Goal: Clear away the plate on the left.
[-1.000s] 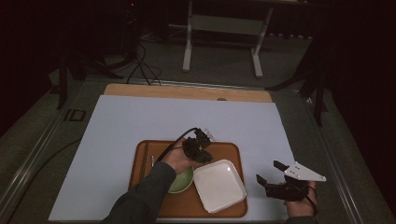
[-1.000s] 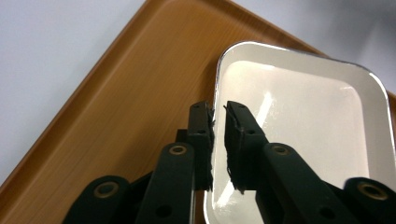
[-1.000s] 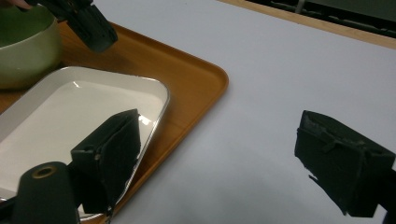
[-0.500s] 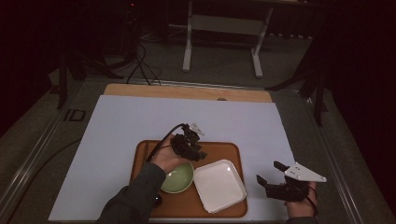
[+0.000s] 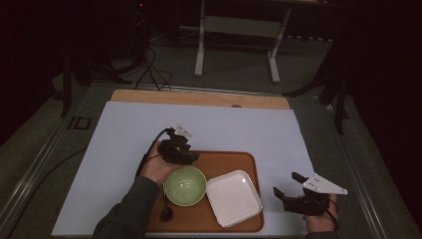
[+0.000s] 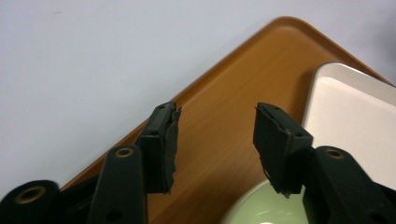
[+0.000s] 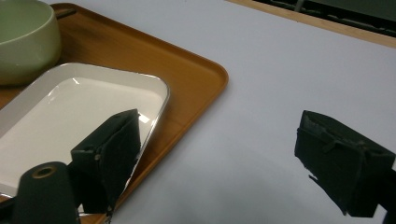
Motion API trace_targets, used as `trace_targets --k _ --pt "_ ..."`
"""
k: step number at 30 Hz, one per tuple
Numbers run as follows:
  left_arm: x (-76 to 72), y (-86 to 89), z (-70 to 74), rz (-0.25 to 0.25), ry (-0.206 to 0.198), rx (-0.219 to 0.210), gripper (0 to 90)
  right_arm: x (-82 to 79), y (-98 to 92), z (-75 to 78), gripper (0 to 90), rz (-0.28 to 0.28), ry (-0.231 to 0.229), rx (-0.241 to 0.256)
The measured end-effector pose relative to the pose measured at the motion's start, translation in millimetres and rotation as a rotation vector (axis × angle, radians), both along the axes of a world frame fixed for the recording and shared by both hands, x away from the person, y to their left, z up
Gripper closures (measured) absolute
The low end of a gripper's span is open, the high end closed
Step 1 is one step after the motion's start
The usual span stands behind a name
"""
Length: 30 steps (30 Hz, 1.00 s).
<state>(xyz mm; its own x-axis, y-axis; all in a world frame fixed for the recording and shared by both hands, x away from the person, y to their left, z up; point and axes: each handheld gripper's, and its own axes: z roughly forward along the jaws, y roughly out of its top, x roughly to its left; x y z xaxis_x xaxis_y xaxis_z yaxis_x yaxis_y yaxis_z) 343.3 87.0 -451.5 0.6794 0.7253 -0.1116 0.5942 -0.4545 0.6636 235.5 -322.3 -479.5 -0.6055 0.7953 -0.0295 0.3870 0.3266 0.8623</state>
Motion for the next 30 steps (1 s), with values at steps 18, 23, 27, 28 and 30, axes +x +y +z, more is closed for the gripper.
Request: trace_targets --k 18,23,27,28,30 --pt "-25.2 96.7 -8.9 0.268 -0.074 -0.004 35.1 0.3 0.6 -0.3 13.6 0.001 0.002 -0.004" --pt "-50.1 119.6 -13.3 0.317 -0.113 0.011 30.8 0.2 0.7 -0.3 13.6 0.001 0.002 -0.003" --pt "-66.6 132.6 -21.0 0.34 -0.115 0.017 26.8 0.3 0.7 -0.4 13.6 0.001 0.003 -0.004" --pt "-66.6 132.6 -21.0 0.34 -0.115 0.017 25.9 0.3 0.7 -0.4 13.6 0.001 0.003 -0.004" --pt "-79.3 146.5 -26.8 0.367 -0.113 0.01 24.5 0.4 0.7 -0.5 13.6 0.001 0.003 -0.004"
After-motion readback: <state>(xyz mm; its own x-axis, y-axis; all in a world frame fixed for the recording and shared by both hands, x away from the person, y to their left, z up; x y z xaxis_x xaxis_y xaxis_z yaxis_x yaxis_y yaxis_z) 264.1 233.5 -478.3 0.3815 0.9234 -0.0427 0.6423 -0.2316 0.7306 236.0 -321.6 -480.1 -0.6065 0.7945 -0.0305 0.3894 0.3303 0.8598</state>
